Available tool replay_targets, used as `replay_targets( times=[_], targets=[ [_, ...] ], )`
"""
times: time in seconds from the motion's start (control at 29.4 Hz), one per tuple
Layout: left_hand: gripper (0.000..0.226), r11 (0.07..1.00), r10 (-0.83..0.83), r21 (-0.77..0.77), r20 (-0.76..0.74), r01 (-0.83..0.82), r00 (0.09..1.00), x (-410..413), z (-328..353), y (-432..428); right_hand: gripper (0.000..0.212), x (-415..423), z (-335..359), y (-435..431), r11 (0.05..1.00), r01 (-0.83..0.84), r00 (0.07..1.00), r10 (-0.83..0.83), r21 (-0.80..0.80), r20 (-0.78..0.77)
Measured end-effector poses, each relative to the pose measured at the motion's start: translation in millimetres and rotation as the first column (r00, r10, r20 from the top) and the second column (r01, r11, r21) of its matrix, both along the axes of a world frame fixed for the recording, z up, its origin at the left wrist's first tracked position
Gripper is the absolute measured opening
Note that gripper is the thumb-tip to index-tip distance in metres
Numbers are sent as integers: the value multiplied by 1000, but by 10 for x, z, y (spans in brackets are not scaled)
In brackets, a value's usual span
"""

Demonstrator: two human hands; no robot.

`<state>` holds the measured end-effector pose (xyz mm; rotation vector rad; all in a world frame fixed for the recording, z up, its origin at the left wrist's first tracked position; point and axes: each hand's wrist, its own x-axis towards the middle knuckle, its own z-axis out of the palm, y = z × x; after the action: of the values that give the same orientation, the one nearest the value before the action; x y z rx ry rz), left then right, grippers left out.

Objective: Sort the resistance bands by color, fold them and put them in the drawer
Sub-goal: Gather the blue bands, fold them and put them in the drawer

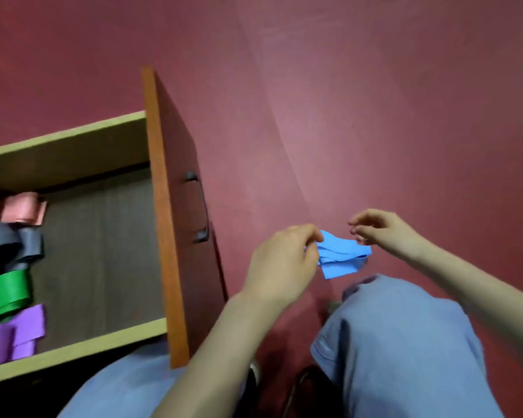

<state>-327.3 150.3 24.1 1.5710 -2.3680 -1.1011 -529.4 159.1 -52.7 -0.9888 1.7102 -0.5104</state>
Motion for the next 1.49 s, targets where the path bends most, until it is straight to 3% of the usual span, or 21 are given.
replay_targets(
  times=[0.17, 0.31, 0.51, 0.68, 0.82, 0.95, 1.02, 1.09, 1.12, 1.22, 1.29, 1.32, 1.43, 1.49],
  targets=[
    [21, 957, -56, 286, 61, 37, 997, -366, -642, 32, 29, -437, -715, 317, 979, 155, 988, -157, 133, 4],
    [17, 918, -49, 397, 80, 13, 996, -505, -1008, -70, 31, -680, -1149, 401, 936, 286, 956, -294, 204, 7],
    [33, 832, 46, 549, 71, -78, 996, -711, -1755, -295, 28, -899, -1950, 564, 767, 571, 805, -593, 293, -17],
    [23, 748, 155, 642, 79, -169, 985, -850, -2273, -412, 16, -804, -2630, 613, 710, 615, 774, -627, 343, -89],
    [30, 692, 254, 676, 102, -254, 962, -904, -2627, -450, 26, -649, -2932, 528, 715, 596, 789, -605, 366, -104],
    [29, 612, 335, 711, 163, -346, 928, -983, -2919, -400, 28, -510, -3020, 442, 734, 631, 773, -623, 253, -120],
    [25, 618, 366, 692, 168, -374, 916, -1036, -3002, -333, 30, -436, -2969, 403, 733, 659, 745, -666, 169, -14],
    [16, 667, 381, 648, 129, -368, 916, -1103, -3034, -279, 30, -351, -2883, 350, 684, 712, 665, -730, 159, 162],
    [24, 690, 382, 631, 100, -356, 919, -1142, -3046, -263, 25, -309, -2846, 318, 646, 738, 598, -760, 195, 254],
    [51, 677, 372, 672, 37, -298, 928, -1250, -3019, -269, 7, -220, -2701, 185, 517, 759, 258, -797, 395, 546],
    [49, 620, 385, 737, 13, -269, 923, -1305, -3009, -304, 12, -224, -2665, 139, 474, 742, 73, -760, 474, 646],
    [38, 599, 395, 755, 11, -266, 919, -1325, -3016, -311, 15, -237, -2662, 129, 469, 738, 38, -747, 485, 664],
    [10, 618, 381, 742, 3, -257, 925, -1350, -3027, -315, 20, -266, -2685, 146, 470, 741, 53, -753, 480, 656],
    [27, 655, 386, 706, -5, -270, 923, -1360, -3068, -306, 25, -317, -2701, 172, 459, 744, 44, -759, 486, 650]
  ],
)
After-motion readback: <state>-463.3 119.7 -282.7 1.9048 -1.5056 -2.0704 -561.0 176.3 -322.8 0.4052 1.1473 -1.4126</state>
